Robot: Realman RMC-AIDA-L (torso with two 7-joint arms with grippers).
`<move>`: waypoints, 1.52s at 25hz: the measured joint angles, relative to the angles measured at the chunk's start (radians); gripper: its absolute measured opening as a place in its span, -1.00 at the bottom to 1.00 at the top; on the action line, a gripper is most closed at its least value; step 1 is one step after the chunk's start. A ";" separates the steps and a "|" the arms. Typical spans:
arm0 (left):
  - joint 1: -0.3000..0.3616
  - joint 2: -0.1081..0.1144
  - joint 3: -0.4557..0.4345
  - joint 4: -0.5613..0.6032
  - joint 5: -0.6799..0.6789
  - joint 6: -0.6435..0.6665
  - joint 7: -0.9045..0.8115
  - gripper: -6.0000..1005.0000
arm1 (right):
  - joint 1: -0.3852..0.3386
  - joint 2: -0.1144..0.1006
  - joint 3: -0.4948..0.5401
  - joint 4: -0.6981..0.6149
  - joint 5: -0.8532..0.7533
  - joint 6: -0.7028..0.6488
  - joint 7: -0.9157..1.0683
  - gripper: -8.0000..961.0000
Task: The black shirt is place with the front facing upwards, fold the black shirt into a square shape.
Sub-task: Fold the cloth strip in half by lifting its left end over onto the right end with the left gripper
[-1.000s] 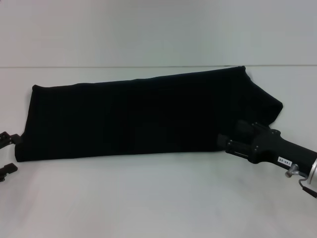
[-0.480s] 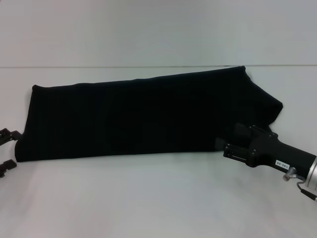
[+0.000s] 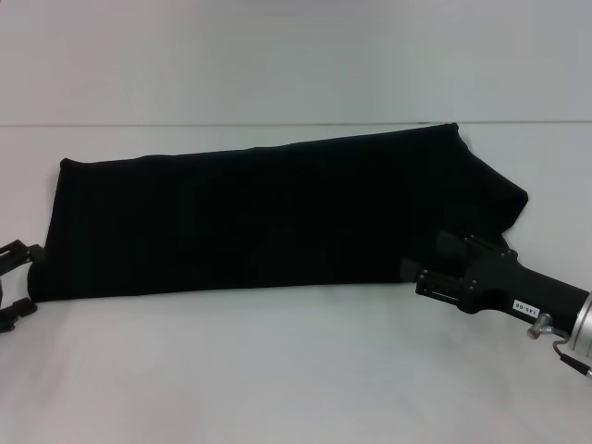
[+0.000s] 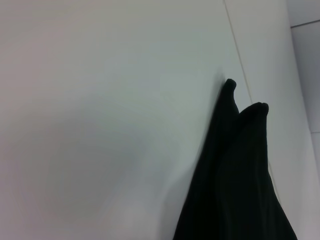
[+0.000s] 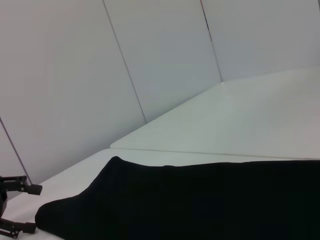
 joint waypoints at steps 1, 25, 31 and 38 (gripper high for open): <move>-0.002 -0.002 0.000 0.000 0.000 -0.002 0.002 0.81 | 0.000 0.000 0.000 0.000 0.000 0.000 0.000 0.94; -0.099 -0.022 0.002 -0.045 0.010 -0.095 0.133 0.71 | 0.001 0.002 -0.011 0.004 0.000 -0.008 0.009 0.94; -0.097 -0.030 0.016 -0.037 0.013 -0.111 0.157 0.60 | 0.000 0.002 -0.009 0.004 0.004 -0.016 0.009 0.94; -0.091 -0.035 0.011 -0.025 0.013 -0.112 0.173 0.02 | 0.001 0.002 -0.009 0.004 0.003 -0.017 0.009 0.94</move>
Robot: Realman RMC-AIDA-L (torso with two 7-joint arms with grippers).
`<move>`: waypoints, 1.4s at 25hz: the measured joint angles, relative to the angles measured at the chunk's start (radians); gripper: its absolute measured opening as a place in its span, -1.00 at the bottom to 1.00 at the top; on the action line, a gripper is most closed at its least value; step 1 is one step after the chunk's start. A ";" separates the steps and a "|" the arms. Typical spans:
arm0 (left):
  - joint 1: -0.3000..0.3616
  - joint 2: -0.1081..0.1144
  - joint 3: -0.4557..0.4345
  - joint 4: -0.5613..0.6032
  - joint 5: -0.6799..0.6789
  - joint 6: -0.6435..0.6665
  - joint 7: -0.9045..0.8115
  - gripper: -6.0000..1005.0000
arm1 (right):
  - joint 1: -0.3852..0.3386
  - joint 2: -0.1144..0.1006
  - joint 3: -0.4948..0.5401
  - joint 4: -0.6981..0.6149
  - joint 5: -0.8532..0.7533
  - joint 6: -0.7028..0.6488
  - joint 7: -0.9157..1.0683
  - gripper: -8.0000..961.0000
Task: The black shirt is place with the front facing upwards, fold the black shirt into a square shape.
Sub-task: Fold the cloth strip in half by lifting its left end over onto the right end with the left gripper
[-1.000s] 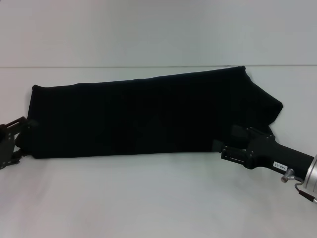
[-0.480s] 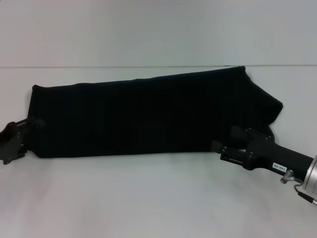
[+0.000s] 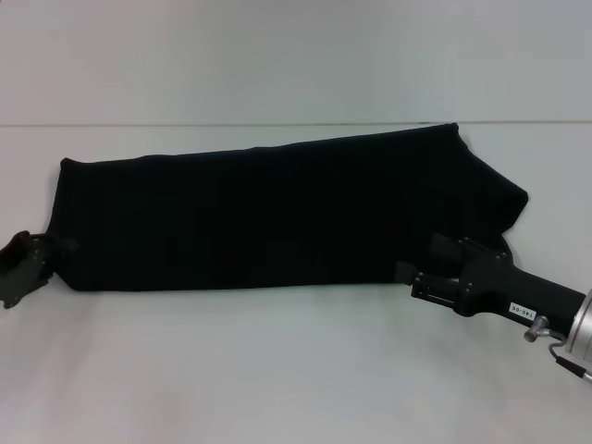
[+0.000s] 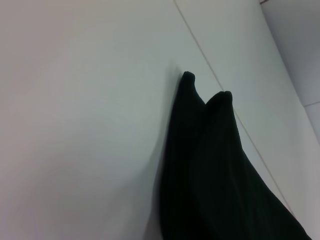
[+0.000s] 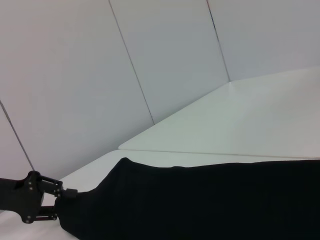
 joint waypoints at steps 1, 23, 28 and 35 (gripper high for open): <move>0.000 -0.001 -0.001 0.000 -0.001 -0.001 0.006 -0.04 | 0.001 0.000 0.000 0.000 0.000 0.000 0.000 0.94; 0.014 0.085 -0.149 0.005 -0.006 -0.096 0.065 -0.93 | 0.011 0.002 0.008 0.007 0.006 -0.003 0.007 0.94; 0.012 0.101 -0.182 0.022 -0.009 -0.096 0.070 -0.90 | 0.011 0.001 0.008 0.010 0.006 -0.007 0.013 0.94; -0.032 0.101 -0.190 0.025 -0.061 0.026 0.059 -0.87 | 0.002 0.001 0.008 0.019 0.008 -0.012 0.013 0.94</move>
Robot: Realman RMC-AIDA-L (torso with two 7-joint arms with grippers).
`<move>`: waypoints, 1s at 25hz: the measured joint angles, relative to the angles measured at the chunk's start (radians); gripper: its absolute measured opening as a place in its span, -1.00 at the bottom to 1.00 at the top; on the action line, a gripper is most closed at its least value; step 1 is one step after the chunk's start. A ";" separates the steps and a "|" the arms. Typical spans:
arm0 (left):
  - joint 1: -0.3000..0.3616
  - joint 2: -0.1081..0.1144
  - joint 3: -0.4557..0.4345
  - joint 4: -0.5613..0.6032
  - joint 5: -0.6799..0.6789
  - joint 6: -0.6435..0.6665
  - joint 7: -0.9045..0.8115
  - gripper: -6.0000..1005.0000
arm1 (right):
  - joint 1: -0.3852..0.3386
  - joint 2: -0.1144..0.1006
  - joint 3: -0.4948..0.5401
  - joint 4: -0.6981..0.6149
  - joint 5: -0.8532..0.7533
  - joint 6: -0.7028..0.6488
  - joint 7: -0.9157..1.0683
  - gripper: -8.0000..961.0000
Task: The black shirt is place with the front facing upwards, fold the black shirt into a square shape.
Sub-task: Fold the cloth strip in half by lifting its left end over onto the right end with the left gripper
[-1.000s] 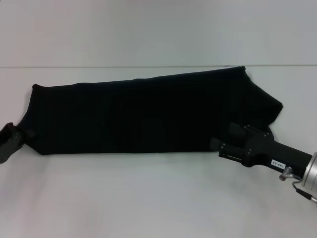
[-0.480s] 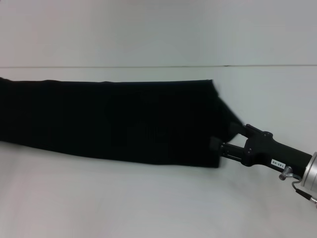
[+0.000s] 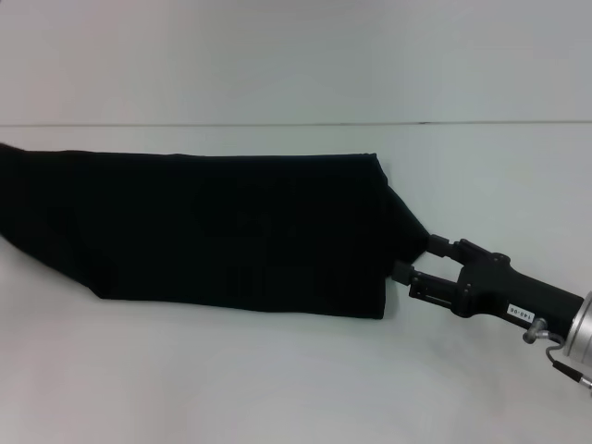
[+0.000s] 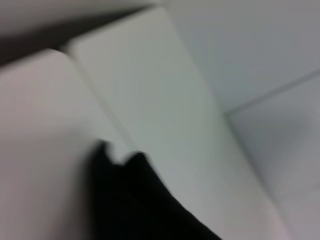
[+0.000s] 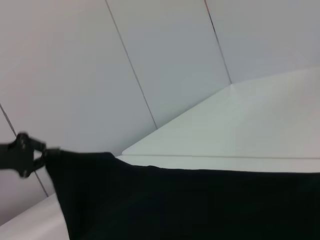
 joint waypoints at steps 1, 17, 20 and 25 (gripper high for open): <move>-0.013 -0.002 0.000 0.000 -0.012 0.021 0.000 -0.86 | -0.002 0.000 0.000 0.003 0.000 0.000 0.000 0.94; -0.328 -0.284 0.216 -0.017 -0.057 0.132 0.046 -0.78 | -0.138 -0.010 0.040 -0.002 -0.001 -0.055 0.025 0.94; -0.348 -0.296 0.324 -0.170 -0.121 0.065 0.120 -0.77 | -0.158 -0.011 0.055 -0.004 -0.002 -0.068 0.025 0.94; -0.357 -0.299 0.342 -0.410 -0.178 0.038 0.274 -0.74 | -0.166 -0.014 0.067 -0.004 -0.007 -0.069 0.022 0.94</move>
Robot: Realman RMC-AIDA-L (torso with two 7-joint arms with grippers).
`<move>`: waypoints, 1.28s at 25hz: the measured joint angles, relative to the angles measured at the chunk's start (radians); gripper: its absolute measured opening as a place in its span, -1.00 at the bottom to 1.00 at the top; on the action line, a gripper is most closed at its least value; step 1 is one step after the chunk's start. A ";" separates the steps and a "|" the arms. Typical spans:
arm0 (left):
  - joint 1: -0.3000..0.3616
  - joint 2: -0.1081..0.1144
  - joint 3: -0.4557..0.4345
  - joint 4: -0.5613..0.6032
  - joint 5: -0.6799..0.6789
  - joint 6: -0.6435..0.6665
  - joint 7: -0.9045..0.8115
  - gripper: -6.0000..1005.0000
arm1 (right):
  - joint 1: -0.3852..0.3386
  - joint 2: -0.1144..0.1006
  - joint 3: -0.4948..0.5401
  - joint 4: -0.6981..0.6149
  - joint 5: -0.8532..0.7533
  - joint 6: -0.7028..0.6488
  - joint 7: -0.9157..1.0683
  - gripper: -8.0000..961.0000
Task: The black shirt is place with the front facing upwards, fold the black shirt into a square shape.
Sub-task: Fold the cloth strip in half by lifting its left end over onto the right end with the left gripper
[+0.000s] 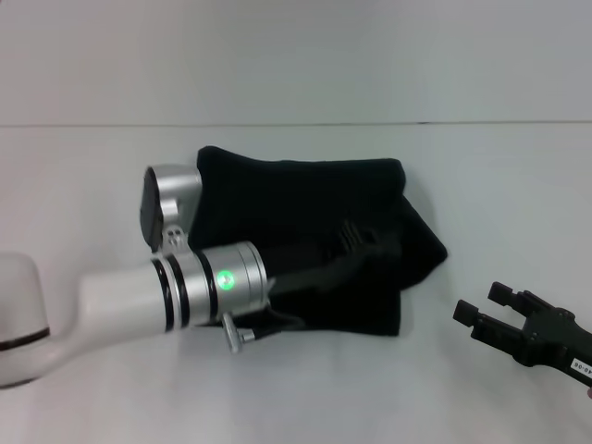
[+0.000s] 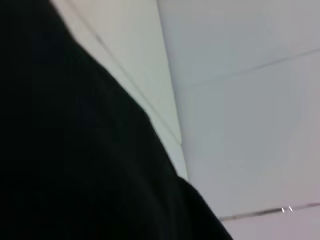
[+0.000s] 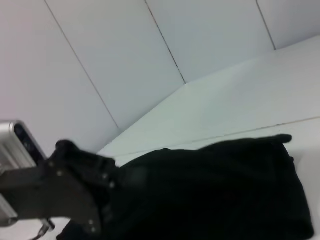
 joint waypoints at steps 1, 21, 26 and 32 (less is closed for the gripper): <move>0.000 0.000 0.000 -0.015 -0.001 0.006 0.008 -0.74 | 0.001 0.000 0.000 0.000 0.000 0.000 -0.001 0.94; 0.060 -0.002 0.015 -0.034 0.000 0.175 0.212 -0.35 | 0.027 0.006 0.075 -0.002 0.006 0.037 -0.006 0.94; 0.090 0.001 0.096 0.032 0.002 0.225 0.221 0.05 | 0.024 0.008 0.148 0.005 0.007 0.039 -0.006 0.94; 0.114 0.001 0.141 0.093 0.002 0.202 0.314 0.44 | 0.016 0.010 0.228 0.009 0.007 0.039 -0.006 0.94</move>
